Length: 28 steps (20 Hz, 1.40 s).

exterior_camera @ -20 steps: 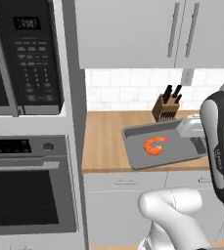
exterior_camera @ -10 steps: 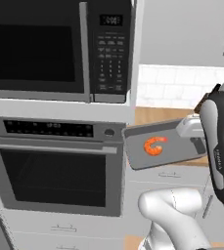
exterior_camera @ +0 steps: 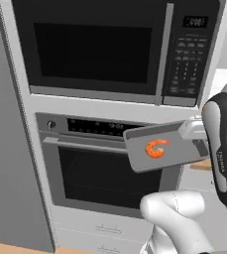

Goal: Take the meat container that has the shrimp and place it on the second highest rack of the freezer. Then take the vegetable container that has the lemon and cucumber and place it on the highest rack of the freezer.

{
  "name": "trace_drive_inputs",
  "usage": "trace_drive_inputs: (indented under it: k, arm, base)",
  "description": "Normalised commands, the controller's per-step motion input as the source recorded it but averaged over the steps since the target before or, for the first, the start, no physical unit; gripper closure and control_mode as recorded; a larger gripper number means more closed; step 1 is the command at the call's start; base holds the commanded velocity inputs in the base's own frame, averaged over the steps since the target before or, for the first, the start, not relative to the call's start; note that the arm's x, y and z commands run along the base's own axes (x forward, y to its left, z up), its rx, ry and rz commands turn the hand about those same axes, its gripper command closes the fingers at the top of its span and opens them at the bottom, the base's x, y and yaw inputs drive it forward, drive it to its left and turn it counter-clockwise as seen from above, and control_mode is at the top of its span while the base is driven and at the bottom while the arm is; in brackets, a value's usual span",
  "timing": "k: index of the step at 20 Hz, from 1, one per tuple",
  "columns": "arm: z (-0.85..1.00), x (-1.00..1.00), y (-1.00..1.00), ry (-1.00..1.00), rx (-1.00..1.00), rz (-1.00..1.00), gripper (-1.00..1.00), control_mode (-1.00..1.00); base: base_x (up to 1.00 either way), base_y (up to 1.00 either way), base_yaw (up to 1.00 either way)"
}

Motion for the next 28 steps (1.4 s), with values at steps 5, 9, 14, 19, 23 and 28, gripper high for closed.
trace_drive_inputs:
  k: [5, 9, 14, 19, 23, 28]
  arm:
    - [0.0, 0.0, 0.0, 0.0, 0.0, 0.0, 1.0, 1.0]
    - [0.0, 0.0, 0.0, 0.0, 0.0, 0.0, 1.0, 1.0]
    - [0.0, 0.0, 0.0, 0.0, 0.0, 0.0, 1.0, 1.0]
    - [0.0, 0.0, 0.0, 0.0, 0.0, 0.0, 1.0, 1.0]
    - [0.0, 0.0, 0.0, 0.0, 0.0, 0.0, 1.0, 1.0]
    - [0.0, 0.0, 0.0, 0.0, 0.0, 0.0, 1.0, 1.0]
  base:
    - [-0.03, 0.91, -0.06]
    - [-0.19, 0.96, -0.11]
    - [-0.22, 0.97, -0.1]
    - [-0.17, 0.94, -0.13]
    - [-0.11, 0.79, -0.19]
    - [-0.03, 0.69, -0.26]
